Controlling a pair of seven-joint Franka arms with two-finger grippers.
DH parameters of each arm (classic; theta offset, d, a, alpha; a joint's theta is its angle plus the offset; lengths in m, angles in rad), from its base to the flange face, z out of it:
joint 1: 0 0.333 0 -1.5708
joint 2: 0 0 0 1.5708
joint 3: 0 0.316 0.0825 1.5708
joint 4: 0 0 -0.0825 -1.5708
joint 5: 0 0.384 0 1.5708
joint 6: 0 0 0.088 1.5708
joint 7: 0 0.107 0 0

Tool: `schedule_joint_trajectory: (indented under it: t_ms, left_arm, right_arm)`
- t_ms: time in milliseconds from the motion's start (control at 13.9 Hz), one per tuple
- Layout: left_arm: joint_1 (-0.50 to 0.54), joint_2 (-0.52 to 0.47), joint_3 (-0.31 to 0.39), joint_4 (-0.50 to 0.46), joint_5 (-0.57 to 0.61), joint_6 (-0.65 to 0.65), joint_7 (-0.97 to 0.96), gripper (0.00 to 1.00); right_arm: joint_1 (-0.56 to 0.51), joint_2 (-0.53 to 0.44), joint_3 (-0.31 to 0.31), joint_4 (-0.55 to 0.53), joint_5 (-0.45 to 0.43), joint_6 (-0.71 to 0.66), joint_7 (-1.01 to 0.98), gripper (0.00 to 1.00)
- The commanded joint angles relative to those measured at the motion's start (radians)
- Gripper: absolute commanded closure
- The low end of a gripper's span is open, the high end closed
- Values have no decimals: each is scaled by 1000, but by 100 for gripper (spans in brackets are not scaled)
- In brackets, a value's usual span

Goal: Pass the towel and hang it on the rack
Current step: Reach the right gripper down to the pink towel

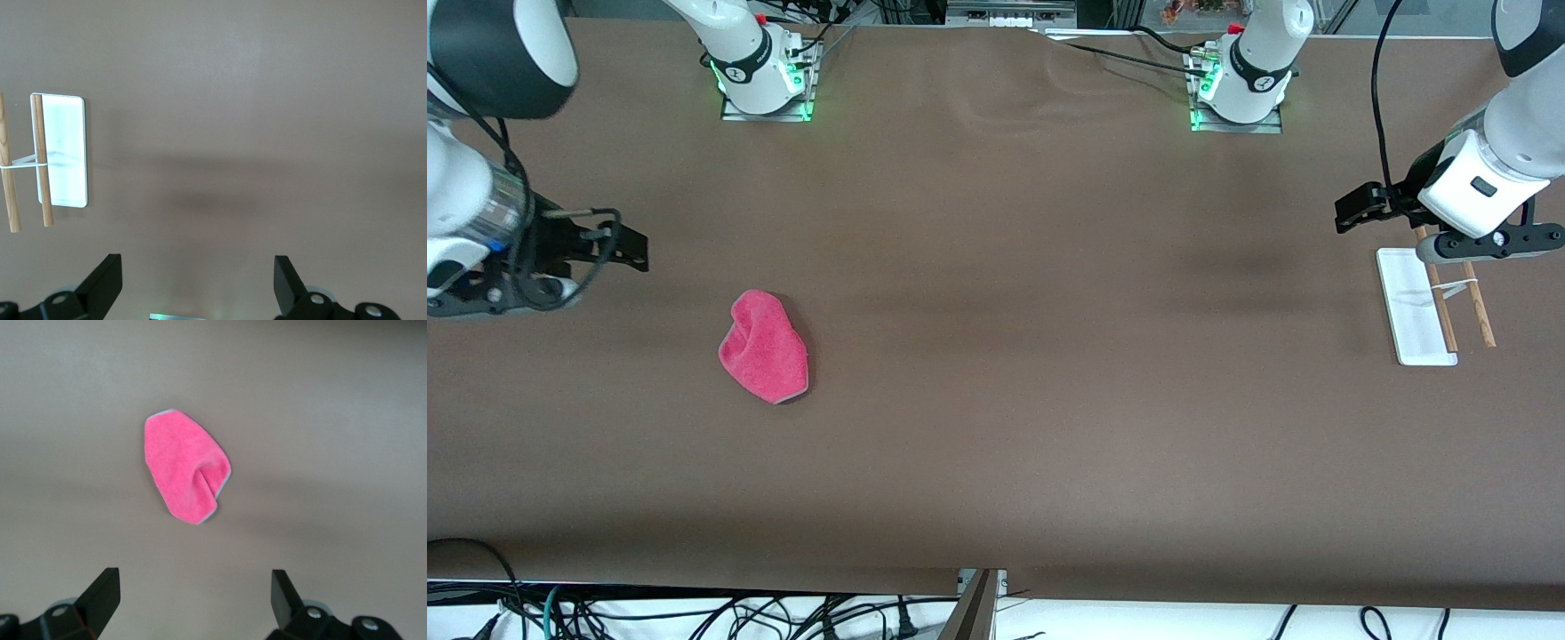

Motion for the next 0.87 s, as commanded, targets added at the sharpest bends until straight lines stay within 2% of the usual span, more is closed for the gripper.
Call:
schedule_joint_trajectory:
  t_ms: [0,289,505,793]
  left_arm:
    - [6,3,-2,13,-10,-13,-4,0]
    - [6,3,-2,13,-10,-14,-4,0]
    - [6,3,-2,13,-10,-14,-4,0]
    - [6,3,-2,13,-10,-13,-4,0]
  right_arm:
    - [22,75,-2,-5,4,80,-8,0]
    - [53,175,-2,-5,4,222,1,0]
    - [91,290,-2,-5,4,340,1,0]
    - [107,371,-2,-5,6,374,3,0]
